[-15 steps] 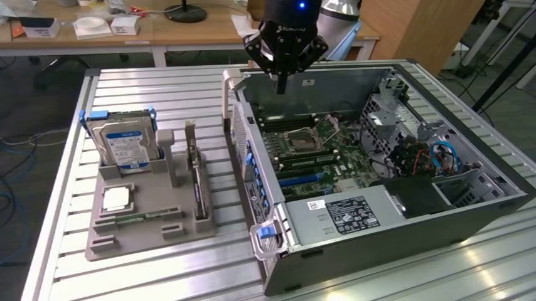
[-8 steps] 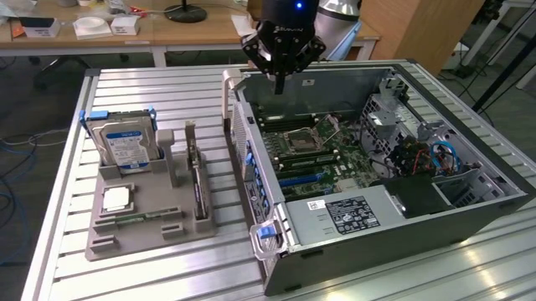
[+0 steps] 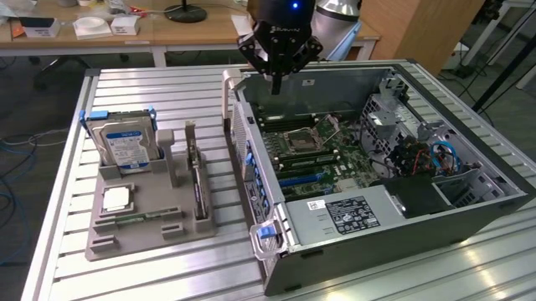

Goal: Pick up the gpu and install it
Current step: 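Reach for the gpu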

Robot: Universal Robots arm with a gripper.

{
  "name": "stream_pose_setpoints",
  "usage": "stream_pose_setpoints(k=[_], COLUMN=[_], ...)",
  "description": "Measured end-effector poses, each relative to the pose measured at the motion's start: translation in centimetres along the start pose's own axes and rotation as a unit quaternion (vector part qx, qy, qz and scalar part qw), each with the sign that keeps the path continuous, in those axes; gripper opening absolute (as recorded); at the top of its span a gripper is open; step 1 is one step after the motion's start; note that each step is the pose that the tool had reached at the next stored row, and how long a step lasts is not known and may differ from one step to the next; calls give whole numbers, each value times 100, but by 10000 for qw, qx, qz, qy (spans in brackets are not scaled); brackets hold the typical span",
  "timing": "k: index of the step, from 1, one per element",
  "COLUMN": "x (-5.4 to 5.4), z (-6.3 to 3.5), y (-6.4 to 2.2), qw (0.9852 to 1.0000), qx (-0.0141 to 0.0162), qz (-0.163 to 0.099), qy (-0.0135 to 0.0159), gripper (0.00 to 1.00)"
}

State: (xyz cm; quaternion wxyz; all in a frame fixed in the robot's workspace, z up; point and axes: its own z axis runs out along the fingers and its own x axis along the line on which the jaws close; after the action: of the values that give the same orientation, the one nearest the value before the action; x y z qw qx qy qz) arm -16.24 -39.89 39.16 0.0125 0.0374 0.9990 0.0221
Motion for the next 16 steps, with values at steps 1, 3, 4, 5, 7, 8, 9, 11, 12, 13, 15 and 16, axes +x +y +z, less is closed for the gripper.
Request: stream_pose_setpoints(k=[1,3,4,5,7,8,9,11,12,13,15,16], x=[6,19,25,32,45,52,58,70,77,83,95,100], z=[0,1,1,1,1,1,2,2,2,2,3,3], y=[0,-1,-2,-2,-3,-4,-4,-5,-6,-6,-7,-8], qw=[10000,10000,10000,10000,10000,10000,10000,10000,10000,10000,10000,10000], qx=[0,0,0,0,0,0,0,0,0,0,0,0], qz=[0,0,0,0,0,0,0,0,0,0,0,0], qy=[0,0,0,0,0,0,0,0,0,0,0,0], gripper=[11,11,11,11,11,11,11,11,11,11,11,11])
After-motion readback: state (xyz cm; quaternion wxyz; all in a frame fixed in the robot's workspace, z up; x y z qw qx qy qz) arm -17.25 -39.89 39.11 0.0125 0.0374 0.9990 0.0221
